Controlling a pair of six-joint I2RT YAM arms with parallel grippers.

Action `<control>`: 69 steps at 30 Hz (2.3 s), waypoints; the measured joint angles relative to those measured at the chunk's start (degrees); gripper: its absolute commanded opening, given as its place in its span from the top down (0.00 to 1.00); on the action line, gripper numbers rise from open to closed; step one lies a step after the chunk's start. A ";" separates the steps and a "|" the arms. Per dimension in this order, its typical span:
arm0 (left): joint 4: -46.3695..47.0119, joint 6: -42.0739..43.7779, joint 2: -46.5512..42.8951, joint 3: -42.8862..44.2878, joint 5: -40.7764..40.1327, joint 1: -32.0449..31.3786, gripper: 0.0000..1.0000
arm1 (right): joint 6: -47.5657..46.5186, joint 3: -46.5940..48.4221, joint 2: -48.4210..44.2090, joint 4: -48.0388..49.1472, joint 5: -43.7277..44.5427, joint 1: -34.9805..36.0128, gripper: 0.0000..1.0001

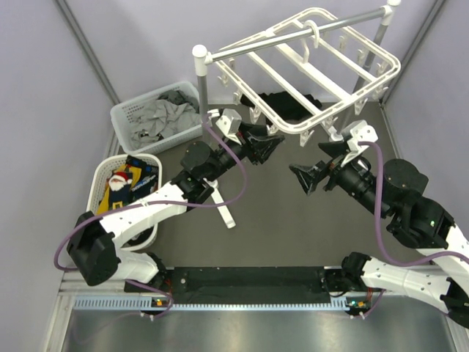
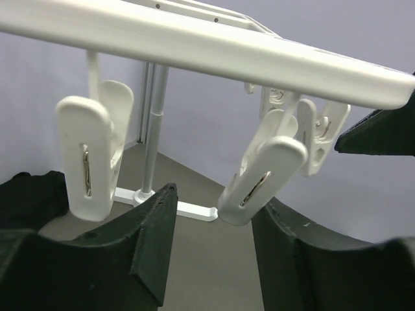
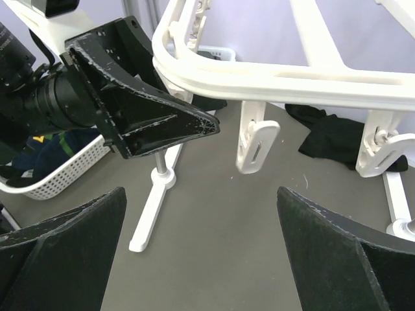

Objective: Clip the socks to the hanger
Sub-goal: Open the clamp at the hanger.

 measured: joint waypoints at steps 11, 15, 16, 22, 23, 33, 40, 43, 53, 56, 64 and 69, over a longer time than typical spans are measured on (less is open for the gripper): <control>-0.44 3.41 0.00 0.09 -0.13 -0.94 0.45 | 0.76 1.31 0.85 -0.31 -2.84 0.00 0.03; -0.42 5.97 0.00 0.46 -0.13 -2.99 0.41 | 1.25 1.31 0.85 -0.46 -3.04 0.00 0.03; -0.42 6.60 0.00 0.59 -0.20 -3.74 0.41 | 1.27 1.31 0.85 -0.46 -3.04 0.00 0.03; -0.31 10.40 0.02 1.44 -1.22 -6.88 0.44 | 1.55 1.31 0.83 -0.44 -3.04 0.00 0.03; -0.15 10.67 0.02 1.57 -1.33 -6.99 0.46 | 1.57 1.31 0.81 -0.44 -3.04 0.00 0.03; 2.32 12.24 3.21 3.37 -3.26 -7.43 0.73 | 1.68 1.31 0.74 -0.44 -3.04 0.00 0.03; 2.34 13.05 3.61 3.37 -3.78 -7.76 0.92 | 2.62 1.68 1.11 -0.44 -3.21 0.00 0.04; 2.32 13.49 3.61 3.37 -3.85 -8.09 1.00 | 3.91 3.17 2.43 -0.17 -3.28 0.00 0.06; 0.02 13.86 1.46 3.37 -4.28 -8.98 1.00 | 7.37 4.26 6.75 2.80 -2.78 0.00 0.14; -1.86 13.99 0.35 3.39 -4.61 -9.42 1.00 | 7.23 4.26 7.56 3.43 -1.62 0.00 0.16; -7.58 14.12 -0.66 4.46 -7.98 -9.88 1.00 | 6.16 4.22 7.45 5.95 1.53 0.22 0.24; -10.12 14.14 -0.81 5.18 -8.52 -10.47 1.00 | 6.23 4.24 7.41 9.53 3.43 0.22 0.28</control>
